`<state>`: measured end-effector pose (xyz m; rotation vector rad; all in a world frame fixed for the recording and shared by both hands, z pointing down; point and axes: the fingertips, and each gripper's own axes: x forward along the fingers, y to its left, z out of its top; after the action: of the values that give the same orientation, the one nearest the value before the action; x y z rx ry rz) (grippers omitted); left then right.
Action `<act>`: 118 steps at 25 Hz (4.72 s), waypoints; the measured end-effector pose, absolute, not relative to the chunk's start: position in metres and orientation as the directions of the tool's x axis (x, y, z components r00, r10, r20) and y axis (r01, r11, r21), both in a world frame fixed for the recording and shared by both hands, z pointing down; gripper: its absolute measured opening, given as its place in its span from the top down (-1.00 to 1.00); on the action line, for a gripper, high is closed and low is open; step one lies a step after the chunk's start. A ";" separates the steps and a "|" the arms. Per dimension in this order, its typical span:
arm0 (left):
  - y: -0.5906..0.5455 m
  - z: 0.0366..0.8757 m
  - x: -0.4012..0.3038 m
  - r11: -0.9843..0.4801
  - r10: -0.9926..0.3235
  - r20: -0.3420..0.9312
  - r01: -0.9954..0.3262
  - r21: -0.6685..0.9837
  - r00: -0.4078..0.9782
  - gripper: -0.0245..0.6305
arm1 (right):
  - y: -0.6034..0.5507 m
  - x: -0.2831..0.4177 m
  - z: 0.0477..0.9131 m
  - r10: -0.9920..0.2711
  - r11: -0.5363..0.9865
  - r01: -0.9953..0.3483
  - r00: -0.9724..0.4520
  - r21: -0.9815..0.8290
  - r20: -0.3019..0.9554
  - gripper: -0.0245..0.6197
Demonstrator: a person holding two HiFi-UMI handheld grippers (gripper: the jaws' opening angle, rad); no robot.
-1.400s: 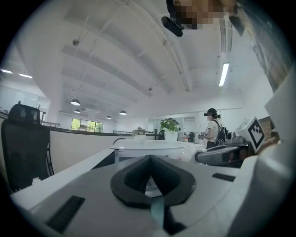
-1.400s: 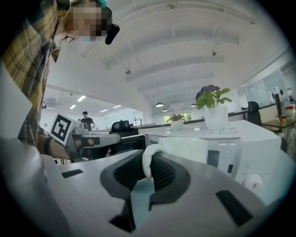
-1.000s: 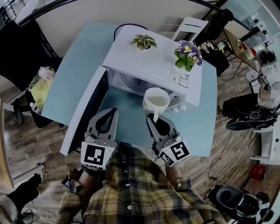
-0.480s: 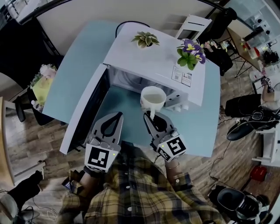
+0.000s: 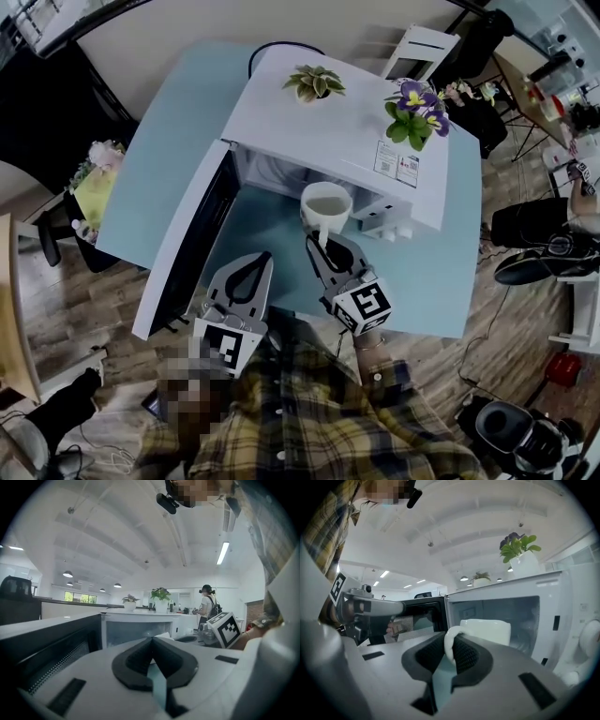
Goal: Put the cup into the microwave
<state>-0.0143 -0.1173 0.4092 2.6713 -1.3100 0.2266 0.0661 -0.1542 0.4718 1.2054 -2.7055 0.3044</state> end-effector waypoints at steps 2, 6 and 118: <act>-0.115 0.414 -0.012 -0.606 -0.763 0.215 -0.791 0.090 0.609 0.95 | -0.158 0.066 0.478 -0.714 0.650 -0.750 -0.658 -0.121 0.241 0.78; -0.117 0.419 -0.007 -0.619 -0.749 0.222 -0.779 0.101 0.625 0.95 | -0.173 0.065 0.482 -0.731 0.641 -0.760 -0.647 -0.107 0.218 0.78; -0.155 0.408 -0.007 -0.635 -0.752 0.151 -0.766 0.099 0.642 0.95 | -0.207 0.097 0.480 -0.832 0.509 -0.859 -0.509 -0.064 0.219 0.36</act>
<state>-0.0069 -0.1550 0.4081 2.7051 -1.2594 0.1425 0.0970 -0.2072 0.4799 1.4622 -2.5869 0.2461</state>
